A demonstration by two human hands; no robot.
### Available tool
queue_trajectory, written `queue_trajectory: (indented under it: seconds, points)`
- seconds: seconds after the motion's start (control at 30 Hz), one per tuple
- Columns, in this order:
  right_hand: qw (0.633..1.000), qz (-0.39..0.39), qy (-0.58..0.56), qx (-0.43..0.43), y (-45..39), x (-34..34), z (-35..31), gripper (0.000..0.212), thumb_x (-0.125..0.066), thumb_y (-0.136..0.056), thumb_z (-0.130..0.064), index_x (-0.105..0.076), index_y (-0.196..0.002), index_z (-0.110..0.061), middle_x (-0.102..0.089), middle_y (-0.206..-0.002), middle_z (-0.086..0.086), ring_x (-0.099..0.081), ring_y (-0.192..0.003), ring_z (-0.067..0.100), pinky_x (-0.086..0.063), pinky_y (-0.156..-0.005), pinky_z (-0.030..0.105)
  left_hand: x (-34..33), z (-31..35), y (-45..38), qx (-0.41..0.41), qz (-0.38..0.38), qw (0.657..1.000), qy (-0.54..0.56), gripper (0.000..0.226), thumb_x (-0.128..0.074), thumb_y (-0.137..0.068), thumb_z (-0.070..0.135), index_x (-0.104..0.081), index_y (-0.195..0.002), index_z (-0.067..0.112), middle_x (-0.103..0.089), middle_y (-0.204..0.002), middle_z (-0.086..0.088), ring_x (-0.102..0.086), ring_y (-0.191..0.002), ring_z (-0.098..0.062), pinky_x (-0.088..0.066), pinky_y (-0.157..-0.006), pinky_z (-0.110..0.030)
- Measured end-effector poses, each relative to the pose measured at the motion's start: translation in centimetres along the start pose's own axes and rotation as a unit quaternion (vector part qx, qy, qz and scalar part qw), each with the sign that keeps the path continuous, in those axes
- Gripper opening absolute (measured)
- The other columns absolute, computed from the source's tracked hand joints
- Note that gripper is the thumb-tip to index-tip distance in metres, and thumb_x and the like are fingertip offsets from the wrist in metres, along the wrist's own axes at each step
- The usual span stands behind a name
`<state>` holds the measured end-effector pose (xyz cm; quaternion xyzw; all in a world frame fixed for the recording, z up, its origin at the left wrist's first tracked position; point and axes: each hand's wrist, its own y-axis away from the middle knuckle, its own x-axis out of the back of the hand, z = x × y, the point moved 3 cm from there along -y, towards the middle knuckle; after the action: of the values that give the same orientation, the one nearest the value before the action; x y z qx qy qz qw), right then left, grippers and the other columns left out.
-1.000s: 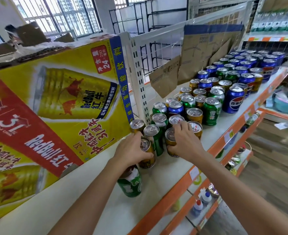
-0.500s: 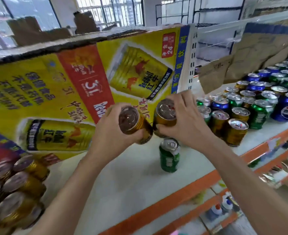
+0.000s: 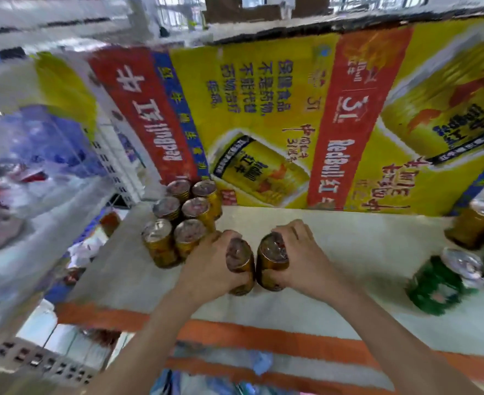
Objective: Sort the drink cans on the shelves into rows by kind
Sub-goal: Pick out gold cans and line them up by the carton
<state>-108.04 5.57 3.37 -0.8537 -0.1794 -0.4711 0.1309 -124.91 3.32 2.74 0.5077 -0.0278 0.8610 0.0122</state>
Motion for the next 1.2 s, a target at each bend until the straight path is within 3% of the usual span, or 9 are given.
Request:
queue_trajectory:
  seconds: [0.2,0.4,0.7,0.83,0.97,1.1,1.2]
  points:
    - [0.999,-0.035,-0.004,0.038,-1.5,-3.7,-2.4,0.079,-0.076,-0.07,-0.039,-0.038,-0.133,-0.013,-0.029,-0.12,0.002,-0.028,-0.121,0.019,-0.028,-0.097,0.021,0.7,-4.8,1.8,0.048,0.002,0.999,0.021,0.073,-0.077,-0.06,0.05,-0.044,-0.122,0.033,-0.056,-0.117,0.009,-0.054,-0.11,-0.016,-0.047,-0.084,-0.03]
    - [0.998,-0.035,-0.017,0.055,-2.7,-5.4,-4.4,0.077,-0.077,-0.069,-0.042,-0.039,-0.131,-0.015,-0.031,-0.119,0.001,-0.029,-0.12,0.017,-0.031,-0.1,0.023,3.0,-8.3,3.6,0.088,0.054,0.993,0.062,0.067,-0.08,-0.063,0.044,-0.043,-0.116,0.03,-0.057,-0.111,0.008,-0.056,-0.101,-0.015,-0.047,-0.085,-0.034]
    - [0.995,-0.037,-0.049,0.074,-4.2,-7.6,-8.1,0.071,-0.077,-0.068,-0.046,-0.046,-0.125,-0.016,-0.031,-0.108,-0.005,-0.038,-0.112,0.017,-0.036,-0.097,0.026,6.0,-12.9,4.4,0.11,0.057,0.992,0.013,0.067,-0.079,-0.063,0.05,-0.044,-0.117,0.032,-0.048,-0.108,0.009,-0.048,-0.103,-0.015,-0.045,-0.084,-0.034]
    - [0.994,-0.025,-0.046,0.092,-4.8,-8.8,-10.1,0.076,-0.075,-0.07,-0.048,-0.042,-0.132,-0.017,-0.032,-0.111,-0.004,-0.04,-0.113,0.019,-0.039,-0.097,0.03,6.7,-13.9,4.2,0.106,0.07,0.991,0.044,0.065,-0.079,-0.063,0.054,-0.044,-0.112,0.03,-0.043,-0.101,0.009,-0.047,-0.098,-0.014,-0.037,-0.071,-0.028]
    - [0.994,-0.019,-0.042,0.1,-4.8,-9.0,-10.6,0.078,-0.072,-0.072,-0.051,-0.038,-0.136,-0.02,-0.03,-0.113,-0.007,-0.04,-0.114,0.018,-0.037,-0.097,0.025,7.4,-14.7,3.8,0.097,0.016,0.989,0.111,0.06,-0.074,-0.066,0.059,-0.048,-0.112,0.034,-0.049,-0.107,0.009,-0.051,-0.098,-0.01,-0.038,-0.07,-0.02]
    - [0.996,-0.033,-0.043,0.077,-4.6,-8.8,-10.7,0.07,-0.066,-0.077,-0.053,-0.039,-0.134,-0.023,-0.032,-0.108,-0.007,-0.044,-0.108,0.014,-0.038,-0.095,0.022,8.5,-15.4,3.9,0.066,0.011,0.991,0.12,0.055,-0.073,-0.07,0.054,-0.048,-0.113,0.031,-0.05,-0.109,0.009,-0.052,-0.094,-0.005,-0.033,-0.067,-0.008]
    - [0.996,-0.051,-0.034,0.069,-4.5,-8.6,-10.8,0.07,-0.067,-0.078,-0.049,-0.037,-0.135,-0.022,-0.033,-0.11,-0.007,-0.043,-0.103,0.01,-0.035,-0.09,0.017,8.4,-15.8,3.9,0.048,0.008,0.992,0.12,0.059,-0.08,-0.063,0.051,-0.047,-0.105,0.028,-0.053,-0.105,0.007,-0.054,-0.09,-0.004,-0.036,-0.065,-0.009]
